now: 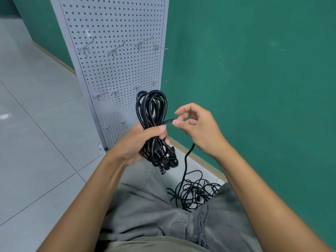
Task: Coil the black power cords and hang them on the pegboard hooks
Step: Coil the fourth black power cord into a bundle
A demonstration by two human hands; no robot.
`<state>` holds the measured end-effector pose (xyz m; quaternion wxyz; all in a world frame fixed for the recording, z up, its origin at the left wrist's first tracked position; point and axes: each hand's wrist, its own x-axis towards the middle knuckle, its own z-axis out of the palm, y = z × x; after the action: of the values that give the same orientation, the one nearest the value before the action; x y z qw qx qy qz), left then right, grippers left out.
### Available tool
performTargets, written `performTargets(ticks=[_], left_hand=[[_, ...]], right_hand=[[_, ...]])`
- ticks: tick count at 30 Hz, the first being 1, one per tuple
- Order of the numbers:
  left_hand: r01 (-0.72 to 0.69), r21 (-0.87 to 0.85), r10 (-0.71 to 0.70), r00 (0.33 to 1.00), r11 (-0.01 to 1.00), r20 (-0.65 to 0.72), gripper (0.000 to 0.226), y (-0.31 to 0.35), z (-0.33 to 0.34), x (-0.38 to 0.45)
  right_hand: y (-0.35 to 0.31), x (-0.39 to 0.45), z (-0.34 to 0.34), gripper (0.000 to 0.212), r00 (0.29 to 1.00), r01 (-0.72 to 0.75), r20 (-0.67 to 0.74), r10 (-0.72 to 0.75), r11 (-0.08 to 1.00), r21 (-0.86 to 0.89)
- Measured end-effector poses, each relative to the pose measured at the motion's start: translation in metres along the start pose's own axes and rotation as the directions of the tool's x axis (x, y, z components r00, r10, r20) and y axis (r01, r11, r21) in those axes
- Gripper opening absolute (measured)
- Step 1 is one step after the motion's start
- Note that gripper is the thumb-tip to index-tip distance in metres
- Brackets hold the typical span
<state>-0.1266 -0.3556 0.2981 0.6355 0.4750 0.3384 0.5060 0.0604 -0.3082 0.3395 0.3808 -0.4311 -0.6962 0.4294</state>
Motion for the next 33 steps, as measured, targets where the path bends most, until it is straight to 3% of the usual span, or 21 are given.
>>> performTargets(ticks=[6, 14, 19, 24, 26, 33], left_hand=[[0.028, -0.149, -0.042, 0.995, 0.988, -0.089, 0.017, -0.001, -0.001, 0.001], [0.108, 0.135, -0.092, 0.988, 0.985, -0.124, 0.031, -0.014, 0.01, 0.006], [0.146, 0.15, -0.141, 0.989, 0.978, -0.044, 0.019, -0.026, 0.027, 0.007], [0.095, 0.209, -0.093, 0.996, 0.973, -0.016, 0.009, -0.026, 0.028, 0.007], [0.084, 0.261, -0.084, 0.996, 0.962, -0.011, 0.025, -0.024, 0.027, 0.008], [0.097, 0.157, -0.11, 0.991, 0.983, 0.079, 0.016, -0.024, 0.026, 0.007]], right_hand=[[0.013, -0.01, -0.004, 0.008, 0.994, -0.106, -0.022, 0.107, 0.993, 0.046], [0.018, -0.03, 0.003, 0.014, 0.986, -0.132, -0.02, 0.163, 0.862, 0.49], [-0.002, -0.03, 0.012, 0.021, 0.989, -0.098, -0.06, 0.133, 0.908, 0.407], [-0.02, -0.029, 0.016, 0.023, 0.992, -0.054, -0.093, 0.086, 0.95, 0.307], [-0.023, -0.026, 0.016, 0.022, 0.992, -0.017, -0.119, 0.045, 0.973, 0.231], [-0.021, -0.014, 0.024, 0.015, 0.994, 0.065, -0.098, -0.054, 0.992, 0.109]])
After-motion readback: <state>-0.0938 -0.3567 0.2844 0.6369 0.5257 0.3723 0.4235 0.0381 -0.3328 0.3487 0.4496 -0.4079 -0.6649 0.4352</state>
